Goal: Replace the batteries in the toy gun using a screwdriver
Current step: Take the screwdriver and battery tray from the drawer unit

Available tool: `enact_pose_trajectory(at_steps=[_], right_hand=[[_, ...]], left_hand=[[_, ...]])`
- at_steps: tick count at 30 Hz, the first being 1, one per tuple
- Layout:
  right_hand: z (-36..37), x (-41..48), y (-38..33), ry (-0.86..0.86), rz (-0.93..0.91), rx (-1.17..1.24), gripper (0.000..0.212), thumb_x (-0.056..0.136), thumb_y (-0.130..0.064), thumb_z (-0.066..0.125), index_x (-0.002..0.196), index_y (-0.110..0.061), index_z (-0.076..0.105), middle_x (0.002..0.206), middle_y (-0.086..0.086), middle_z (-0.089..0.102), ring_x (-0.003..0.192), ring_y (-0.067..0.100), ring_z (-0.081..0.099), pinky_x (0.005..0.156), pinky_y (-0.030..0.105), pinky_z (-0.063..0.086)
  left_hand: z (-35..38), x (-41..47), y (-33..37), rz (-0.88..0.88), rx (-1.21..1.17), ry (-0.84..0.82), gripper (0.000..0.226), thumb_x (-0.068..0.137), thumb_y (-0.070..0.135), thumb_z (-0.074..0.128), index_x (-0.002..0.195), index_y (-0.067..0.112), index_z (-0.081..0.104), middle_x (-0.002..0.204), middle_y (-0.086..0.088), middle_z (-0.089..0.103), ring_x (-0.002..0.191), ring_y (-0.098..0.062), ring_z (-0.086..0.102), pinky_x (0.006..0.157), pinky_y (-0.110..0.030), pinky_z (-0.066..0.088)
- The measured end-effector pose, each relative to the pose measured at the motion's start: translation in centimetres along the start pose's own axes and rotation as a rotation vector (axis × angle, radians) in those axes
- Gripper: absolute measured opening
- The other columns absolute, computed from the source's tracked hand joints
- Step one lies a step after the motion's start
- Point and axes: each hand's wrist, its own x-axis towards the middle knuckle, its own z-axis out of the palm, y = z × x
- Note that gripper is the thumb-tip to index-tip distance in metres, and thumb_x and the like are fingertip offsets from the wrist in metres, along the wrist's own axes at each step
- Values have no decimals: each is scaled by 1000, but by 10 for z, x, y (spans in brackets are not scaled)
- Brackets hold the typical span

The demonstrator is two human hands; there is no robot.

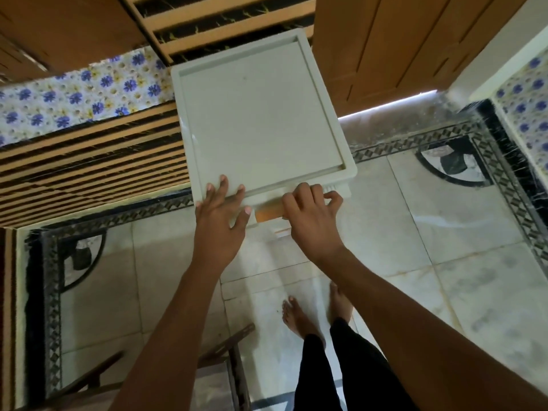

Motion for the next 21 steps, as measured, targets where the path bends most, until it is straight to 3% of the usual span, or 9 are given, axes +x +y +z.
enact_pose_trajectory(at_steps=[3, 6, 10, 13, 15, 18, 21], right_hand=[[1, -4, -6, 37, 26, 48, 47, 65, 14, 68, 97, -15, 51, 98, 10, 56, 91, 31, 51, 83, 50, 39], [-5, -33, -10, 23, 30, 99, 41, 64, 10, 70, 92, -14, 53, 94, 9, 54, 87, 29, 50, 81, 46, 35], [-1, -69, 1, -269, 129, 262, 29, 78, -12, 80, 97, -14, 58, 96, 6, 59, 88, 30, 58, 76, 44, 43], [15, -72, 17, -589, 393, 479, 27, 92, -23, 73, 113, -12, 61, 109, 8, 64, 102, 27, 62, 86, 39, 51], [33, -61, 27, -692, 646, 635, 32, 92, -31, 76, 113, -11, 63, 105, 8, 69, 94, 22, 65, 82, 30, 50], [61, -33, 40, -689, 1109, 956, 31, 89, -38, 80, 101, -13, 67, 94, 10, 71, 79, 24, 66, 69, 33, 53], [91, -9, 51, -550, 1308, 1106, 34, 89, -33, 80, 106, -5, 71, 81, 12, 67, 63, 23, 63, 55, 30, 50]], left_hand=[[1, -5, 7, -2, 10, 20, 54, 104, 26, 64, 156, 20, 50, 173, 0, 26, 163, -26, 13, 130, -42, 8], [8, -27, 19, -23, -86, 145, 49, 102, 16, 66, 149, 11, 58, 163, -4, 47, 155, -21, 37, 126, -33, 27], [26, -70, 28, 10, -201, 289, 37, 100, 4, 63, 137, 7, 66, 139, -6, 67, 131, -18, 60, 114, -29, 45], [50, -88, 13, -31, -348, 157, 26, 99, 5, 60, 120, 8, 75, 120, 0, 75, 113, -12, 70, 105, -36, 55], [67, -86, 2, -167, -437, 22, 22, 99, 3, 63, 115, 9, 77, 112, 5, 76, 105, -5, 71, 101, -38, 58], [87, -63, -10, -279, -411, -82, 24, 98, 3, 67, 119, 10, 76, 115, 4, 73, 103, -9, 69, 102, -40, 57], [107, -22, -27, -325, -310, -126, 35, 97, 7, 69, 132, 6, 69, 131, -7, 70, 118, -21, 66, 107, -42, 54]])
